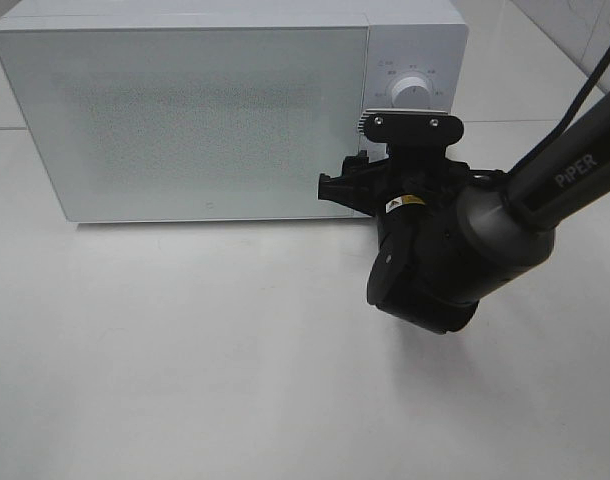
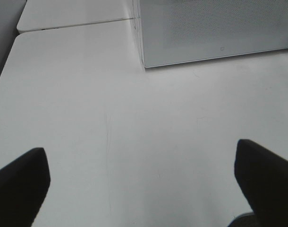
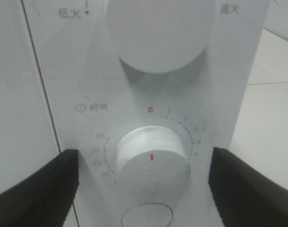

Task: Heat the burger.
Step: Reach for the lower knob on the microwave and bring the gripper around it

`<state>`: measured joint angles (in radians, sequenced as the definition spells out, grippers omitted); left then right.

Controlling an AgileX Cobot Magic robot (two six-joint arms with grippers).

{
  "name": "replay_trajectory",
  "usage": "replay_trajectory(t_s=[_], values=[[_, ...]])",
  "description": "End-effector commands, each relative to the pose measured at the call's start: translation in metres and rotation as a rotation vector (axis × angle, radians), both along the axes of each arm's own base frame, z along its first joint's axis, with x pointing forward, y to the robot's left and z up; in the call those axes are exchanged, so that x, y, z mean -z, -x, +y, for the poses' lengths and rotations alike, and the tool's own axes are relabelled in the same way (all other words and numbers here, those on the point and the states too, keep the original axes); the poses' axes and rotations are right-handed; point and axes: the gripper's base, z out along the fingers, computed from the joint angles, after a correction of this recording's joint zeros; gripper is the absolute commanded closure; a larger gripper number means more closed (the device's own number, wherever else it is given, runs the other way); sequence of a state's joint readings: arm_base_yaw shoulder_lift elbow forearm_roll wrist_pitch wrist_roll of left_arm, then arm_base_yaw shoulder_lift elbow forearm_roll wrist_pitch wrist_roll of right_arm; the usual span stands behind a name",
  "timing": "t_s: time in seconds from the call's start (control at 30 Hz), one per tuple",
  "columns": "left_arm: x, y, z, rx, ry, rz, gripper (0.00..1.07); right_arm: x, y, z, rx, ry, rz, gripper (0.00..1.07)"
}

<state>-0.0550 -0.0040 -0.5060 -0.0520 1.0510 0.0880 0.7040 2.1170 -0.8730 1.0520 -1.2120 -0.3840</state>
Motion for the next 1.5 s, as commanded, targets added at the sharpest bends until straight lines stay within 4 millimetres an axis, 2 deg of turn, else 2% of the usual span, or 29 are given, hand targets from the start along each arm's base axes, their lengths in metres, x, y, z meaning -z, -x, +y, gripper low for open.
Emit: replay_trajectory(t_s=[0.03, 1.0, 1.27, 1.4, 1.47, 1.5], values=[[0.0, 0.0026, 0.0002, -0.004, 0.006, -0.03, 0.06, -0.0143, -0.0029, -0.006, 0.061, 0.045, -0.135, 0.31], [0.0, 0.0026, 0.0002, -0.004, 0.006, -0.03, 0.06, -0.0132, -0.0028, -0.0062, 0.056, 0.093, -0.12, 0.32], [0.0, 0.0026, 0.0002, -0.004, 0.006, -0.03, 0.06, -0.0132, -0.0028, -0.0062, 0.056, 0.093, -0.12, 0.44], [0.0, 0.0026, 0.0002, -0.004, 0.006, -0.03, 0.06, -0.0133, -0.0029, -0.0059, 0.052, 0.094, -0.121, 0.55], [0.0, 0.0026, 0.0002, -0.004, 0.006, -0.03, 0.06, -0.0133, -0.0029, -0.0059, 0.052, 0.094, -0.121, 0.57], [0.0, 0.0026, 0.0002, -0.004, 0.006, -0.03, 0.06, -0.0133, -0.0029, -0.0059, 0.052, 0.094, -0.121, 0.63]])
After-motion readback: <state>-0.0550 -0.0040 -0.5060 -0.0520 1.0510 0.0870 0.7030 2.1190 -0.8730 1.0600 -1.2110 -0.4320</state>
